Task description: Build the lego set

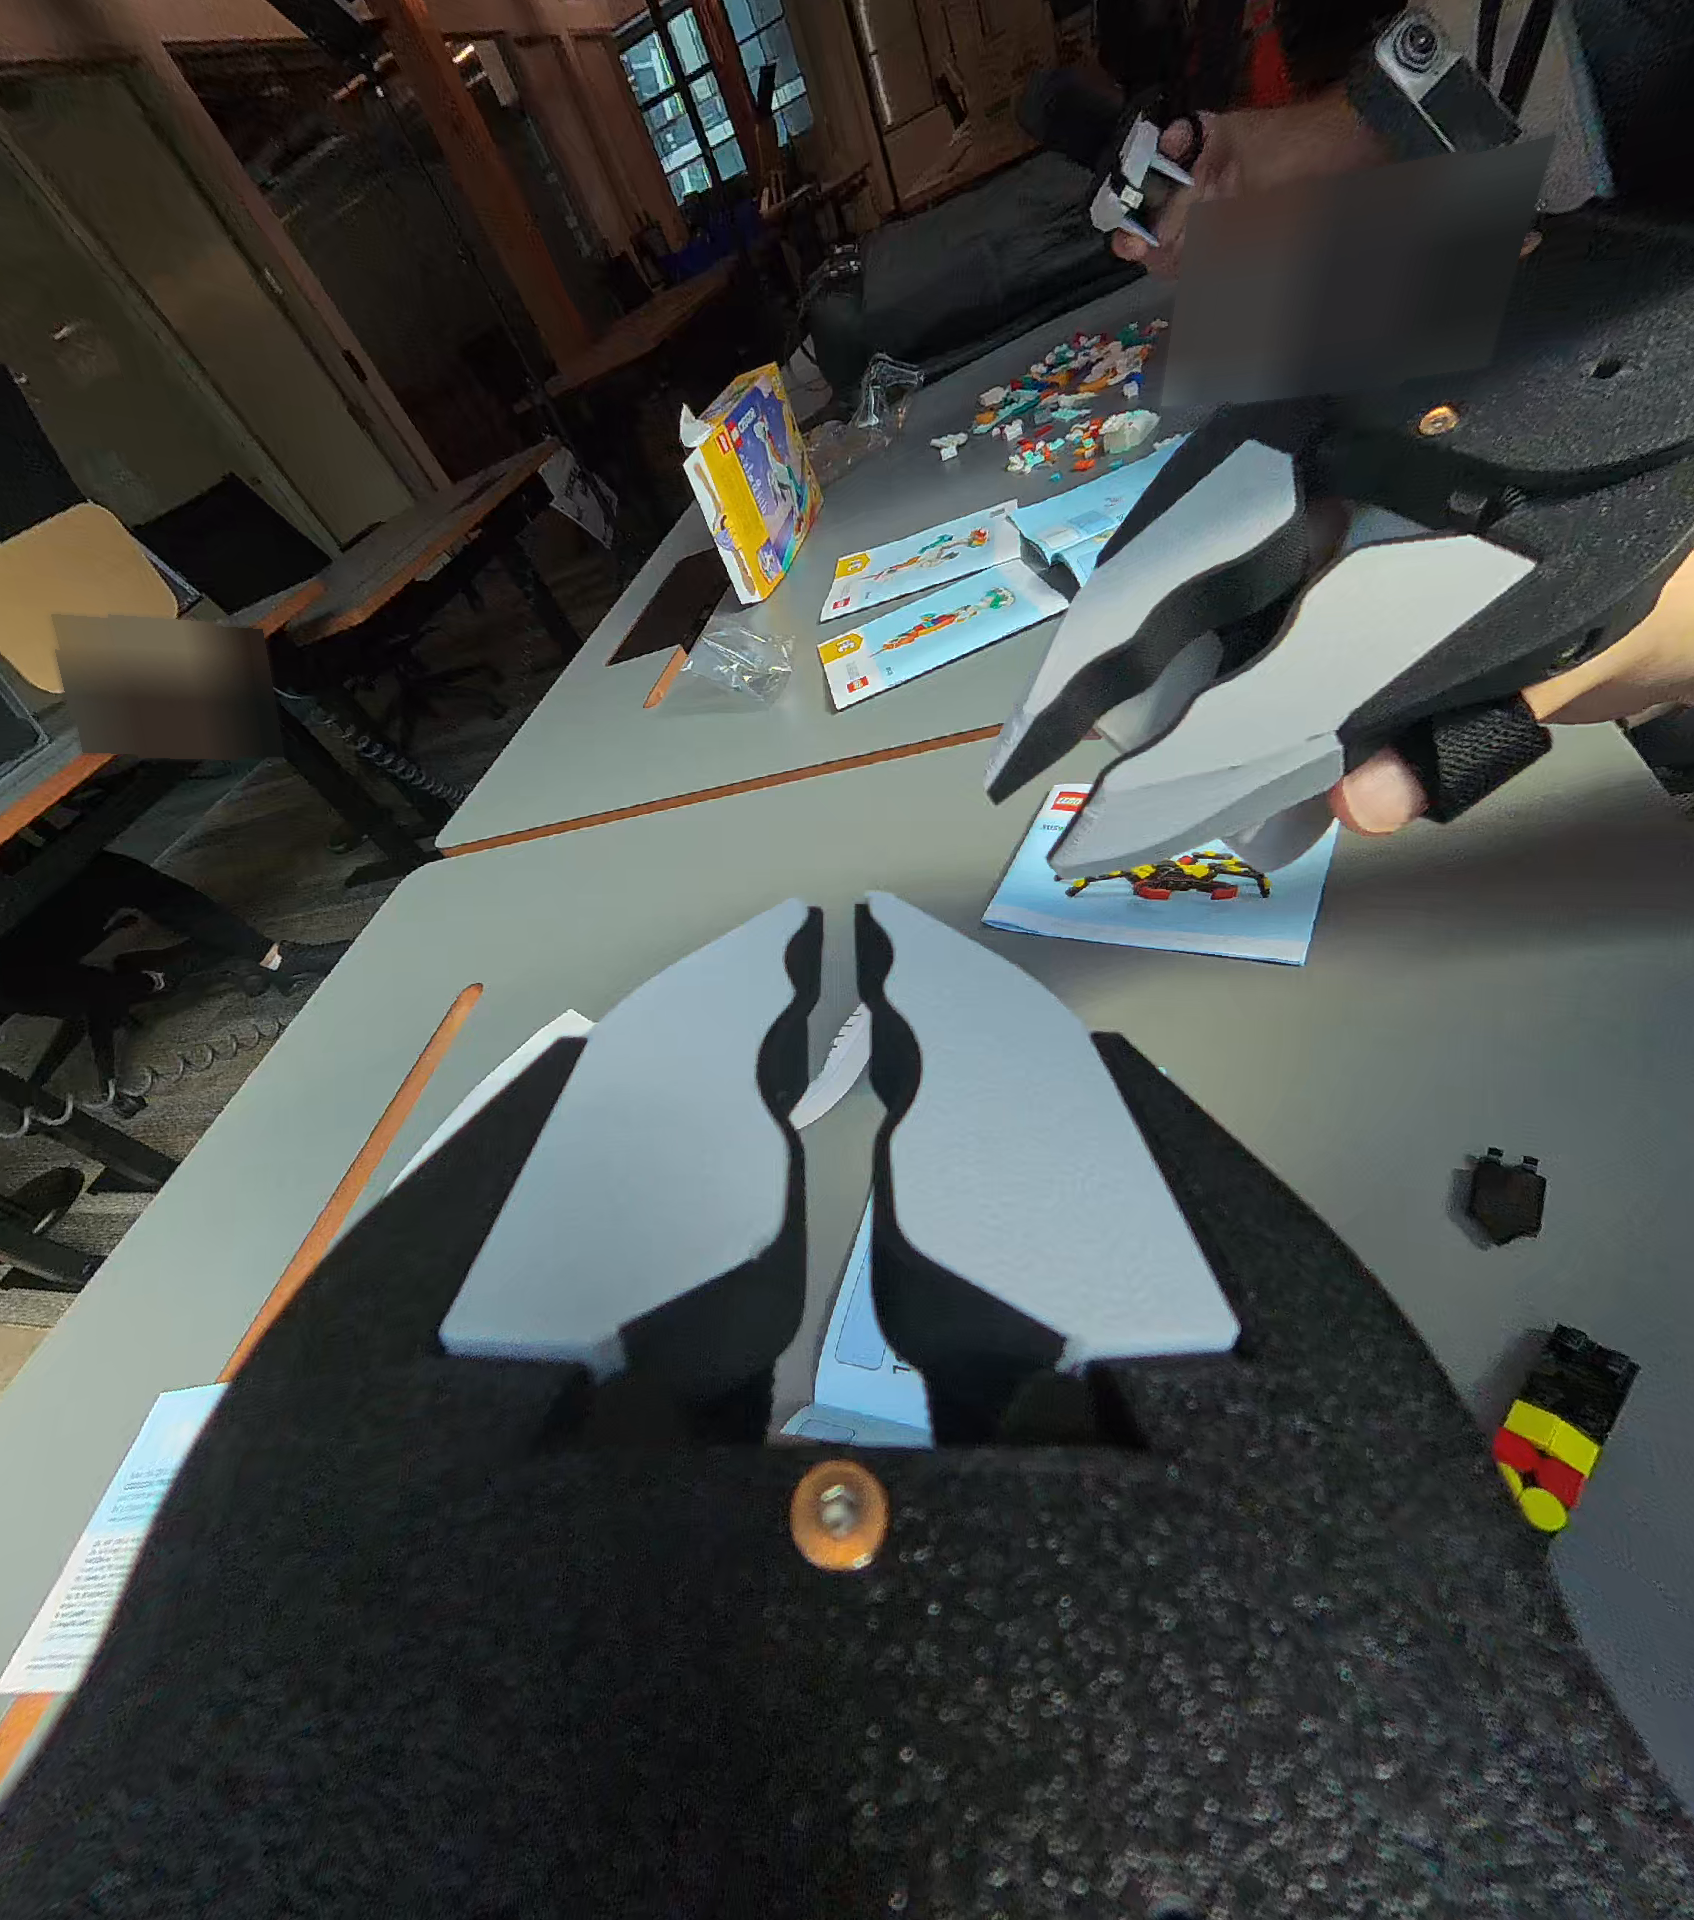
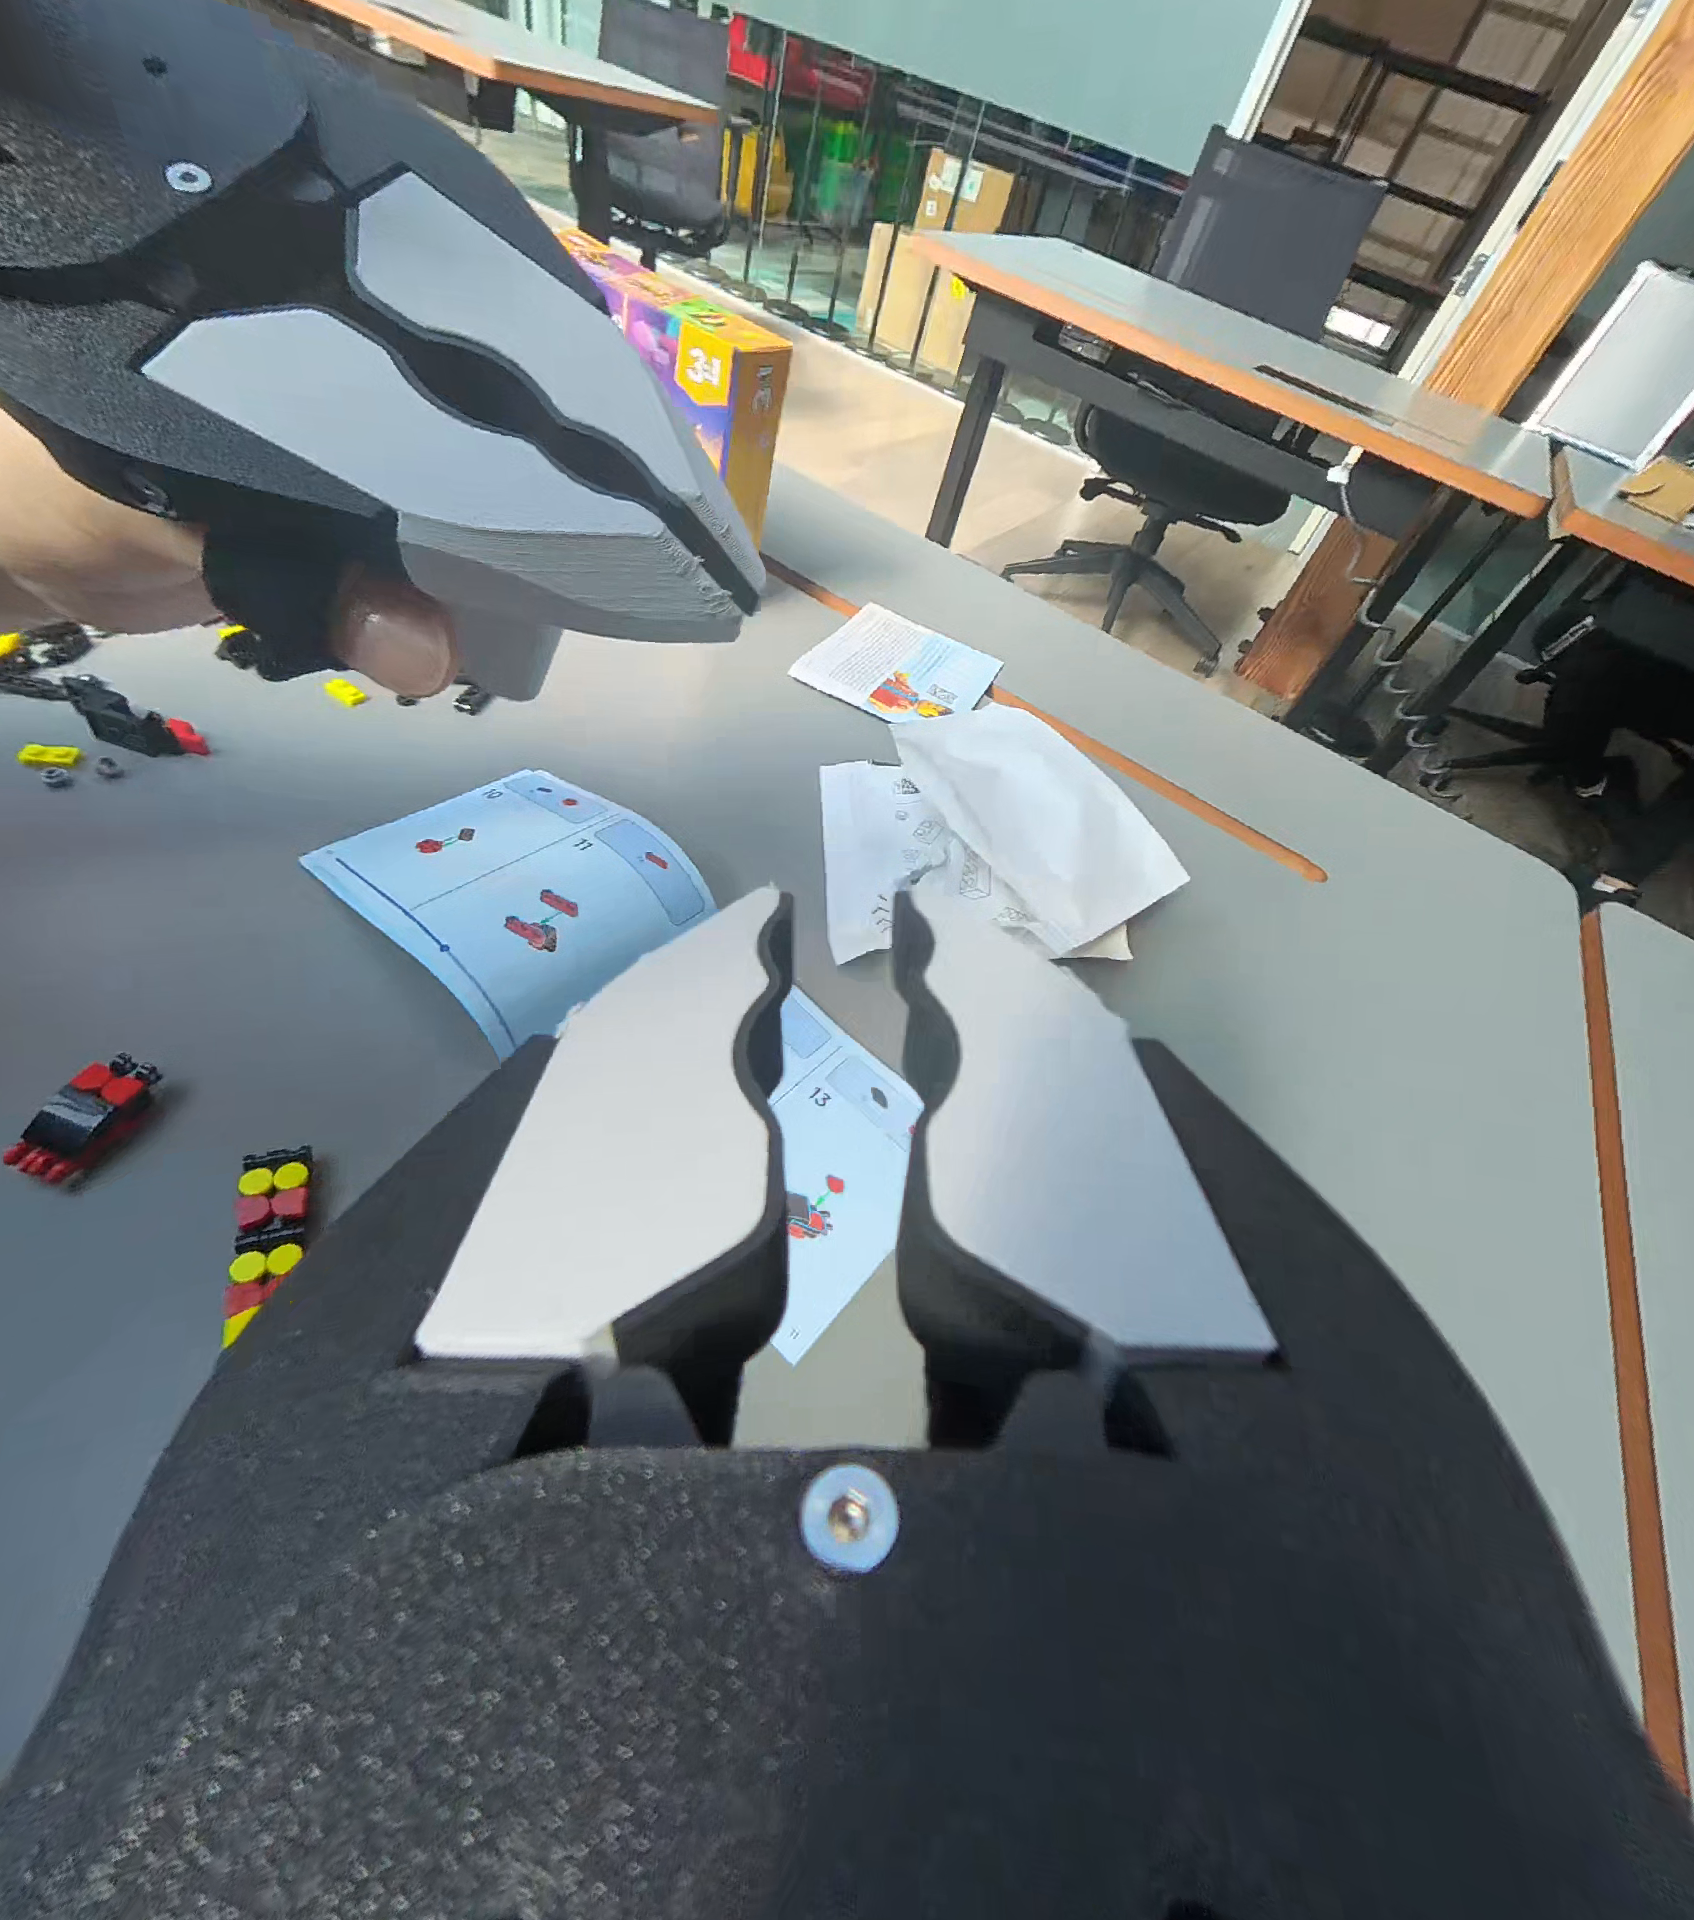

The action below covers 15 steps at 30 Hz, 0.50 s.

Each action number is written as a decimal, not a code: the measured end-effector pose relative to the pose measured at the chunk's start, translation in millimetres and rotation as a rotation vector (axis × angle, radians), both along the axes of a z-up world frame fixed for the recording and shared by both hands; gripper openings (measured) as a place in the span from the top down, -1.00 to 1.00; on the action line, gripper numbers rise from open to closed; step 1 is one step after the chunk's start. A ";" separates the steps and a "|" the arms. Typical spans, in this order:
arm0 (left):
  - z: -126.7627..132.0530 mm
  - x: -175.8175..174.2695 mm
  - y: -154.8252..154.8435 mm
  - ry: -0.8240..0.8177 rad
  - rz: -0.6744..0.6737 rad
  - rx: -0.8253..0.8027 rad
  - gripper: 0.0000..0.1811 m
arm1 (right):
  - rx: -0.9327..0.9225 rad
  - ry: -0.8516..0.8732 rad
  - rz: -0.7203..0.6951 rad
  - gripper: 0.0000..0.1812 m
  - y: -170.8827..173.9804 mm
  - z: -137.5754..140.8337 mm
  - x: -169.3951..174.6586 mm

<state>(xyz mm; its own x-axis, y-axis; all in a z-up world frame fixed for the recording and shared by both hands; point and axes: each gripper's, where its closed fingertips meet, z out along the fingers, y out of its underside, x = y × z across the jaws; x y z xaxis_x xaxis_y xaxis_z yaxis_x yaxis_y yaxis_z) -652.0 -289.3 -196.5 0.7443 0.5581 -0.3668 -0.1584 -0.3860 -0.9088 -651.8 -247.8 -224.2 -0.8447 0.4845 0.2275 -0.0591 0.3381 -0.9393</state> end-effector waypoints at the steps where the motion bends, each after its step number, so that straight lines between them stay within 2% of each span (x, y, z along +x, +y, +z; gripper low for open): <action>1: -1.5 -4.2 0.8 -0.014 0.011 0.009 0.82 | -0.011 0.005 -0.040 0.85 4.5 -1.4 -6.6; 2: -3.7 -7.1 1.8 -0.009 0.012 0.002 0.99 | -0.001 -0.009 -0.067 0.89 10.2 -6.6 -12.7; 4: -12.7 -6.8 7.1 -0.011 -0.032 -0.041 1.00 | 0.023 -0.049 -0.033 1.00 16.8 -21.5 -13.0; 6: -20.4 -8.2 5.8 -0.029 -0.029 -0.059 1.00 | 0.009 -0.098 -0.008 1.00 17.6 -31.3 -5.1; 7: -20.4 -9.6 1.6 -0.017 -0.010 -0.048 0.91 | -0.014 -0.090 0.001 0.85 15.5 -31.0 1.2; 9: -27.3 -9.5 -10.9 -0.033 0.029 -0.063 0.97 | 0.011 -0.073 0.006 0.93 12.6 -35.9 11.4; 11: -39.4 5.8 -20.8 -0.046 -0.008 -0.107 1.00 | 0.091 -0.074 0.029 1.00 14.5 -50.9 18.4; 13: -54.5 19.7 -40.2 -0.056 0.046 -0.164 1.00 | 0.118 -0.139 0.025 1.00 15.0 -63.2 28.5; 15: -73.2 43.6 -60.1 -0.087 0.082 -0.224 0.91 | 0.051 -0.168 0.126 0.97 -2.9 -62.1 62.9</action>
<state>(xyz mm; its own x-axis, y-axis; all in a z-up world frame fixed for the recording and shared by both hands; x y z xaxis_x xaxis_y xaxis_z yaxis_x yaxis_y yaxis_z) -608.4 -349.4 -269.6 0.7345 0.5298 -0.4241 -0.0429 -0.5874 -0.8082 -588.9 -250.8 -286.2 -0.9259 0.3643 0.1004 0.0518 0.3854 -0.9213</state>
